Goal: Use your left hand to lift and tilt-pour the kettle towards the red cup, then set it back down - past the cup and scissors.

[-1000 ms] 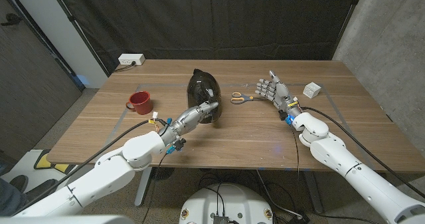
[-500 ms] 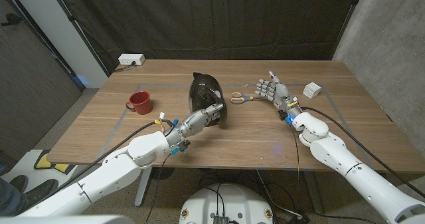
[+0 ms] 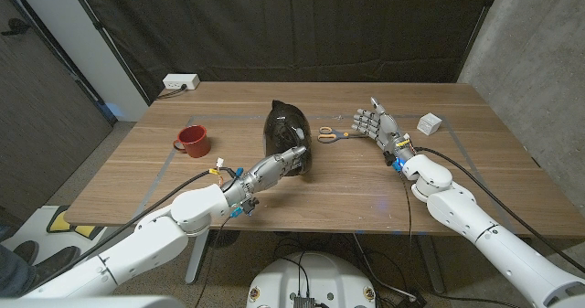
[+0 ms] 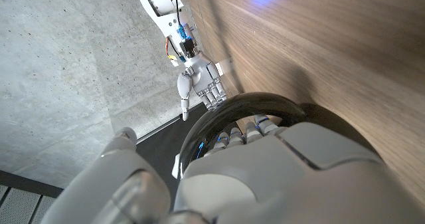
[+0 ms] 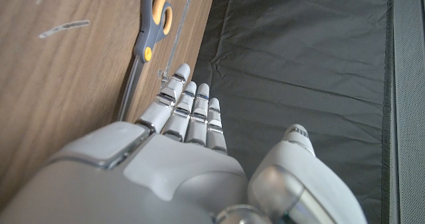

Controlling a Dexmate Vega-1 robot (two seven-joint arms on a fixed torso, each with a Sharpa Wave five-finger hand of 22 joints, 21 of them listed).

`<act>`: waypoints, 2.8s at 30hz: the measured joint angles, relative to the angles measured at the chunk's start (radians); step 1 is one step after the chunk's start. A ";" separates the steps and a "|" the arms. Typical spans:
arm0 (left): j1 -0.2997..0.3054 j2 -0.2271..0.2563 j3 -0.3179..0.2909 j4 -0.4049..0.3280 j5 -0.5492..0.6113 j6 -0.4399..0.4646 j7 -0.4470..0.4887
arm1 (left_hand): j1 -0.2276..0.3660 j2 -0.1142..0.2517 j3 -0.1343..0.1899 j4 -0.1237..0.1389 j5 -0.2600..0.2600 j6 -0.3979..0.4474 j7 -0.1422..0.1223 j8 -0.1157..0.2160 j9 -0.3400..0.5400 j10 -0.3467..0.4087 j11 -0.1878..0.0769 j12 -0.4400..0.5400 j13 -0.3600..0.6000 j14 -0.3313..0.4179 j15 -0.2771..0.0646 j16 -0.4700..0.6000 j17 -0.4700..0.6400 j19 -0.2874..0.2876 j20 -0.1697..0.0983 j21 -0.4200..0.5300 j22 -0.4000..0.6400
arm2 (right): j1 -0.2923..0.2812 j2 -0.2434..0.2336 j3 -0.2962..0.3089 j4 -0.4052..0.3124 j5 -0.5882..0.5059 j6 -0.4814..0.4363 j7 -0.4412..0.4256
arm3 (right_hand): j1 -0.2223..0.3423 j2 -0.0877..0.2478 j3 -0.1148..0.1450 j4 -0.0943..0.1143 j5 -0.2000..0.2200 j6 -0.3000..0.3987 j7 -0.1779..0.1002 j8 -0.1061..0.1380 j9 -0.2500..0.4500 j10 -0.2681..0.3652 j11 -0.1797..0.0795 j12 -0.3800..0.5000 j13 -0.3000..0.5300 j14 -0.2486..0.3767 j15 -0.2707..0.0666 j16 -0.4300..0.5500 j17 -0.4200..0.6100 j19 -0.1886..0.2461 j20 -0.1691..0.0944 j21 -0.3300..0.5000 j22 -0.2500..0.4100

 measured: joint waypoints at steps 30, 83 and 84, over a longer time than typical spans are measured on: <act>0.066 0.100 -0.056 -0.059 -0.041 -0.020 -0.050 | -0.035 -0.011 -0.067 0.002 0.028 0.035 0.034 0.016 -0.005 0.053 0.019 0.027 -0.007 0.015 0.008 0.016 -0.005 -0.002 0.002 -0.005 -0.005 | -0.008 -0.007 0.001 -0.011 0.000 0.004 0.003 | 0.000 0.000 -0.007 0.001 0.000 0.000 0.000 0.000 0.000 0.000 0.000 0.000 0.000 -0.003 0.003 0.000 -0.002 -0.003 -0.003 0.000 0.000; 0.344 -0.046 -0.433 -0.044 0.084 -0.305 0.255 | 0.070 0.056 -0.080 -0.039 0.058 0.258 0.000 0.056 -0.005 0.278 -0.020 0.066 -0.006 0.232 -0.035 0.044 -0.004 0.147 0.015 -0.019 -0.003 | -0.024 -0.010 0.006 -0.042 -0.016 0.027 -0.017 | 0.000 0.000 -0.010 -0.001 0.000 0.000 0.000 0.000 0.000 0.000 0.000 0.000 0.000 -0.009 0.001 0.000 -0.002 -0.003 -0.003 -0.005 0.000; 0.342 -0.048 -0.433 -0.041 0.084 -0.305 0.255 | 0.070 0.056 -0.080 -0.039 0.058 0.258 0.000 0.056 -0.005 0.278 -0.020 0.066 -0.006 0.232 -0.035 0.044 -0.004 0.147 0.015 -0.019 -0.003 | -0.024 -0.010 0.006 -0.042 -0.016 0.028 -0.018 | 0.000 0.000 -0.010 -0.001 0.000 0.000 0.000 0.000 0.000 0.000 0.000 0.000 0.000 -0.009 0.001 0.000 -0.002 -0.003 -0.003 -0.005 0.000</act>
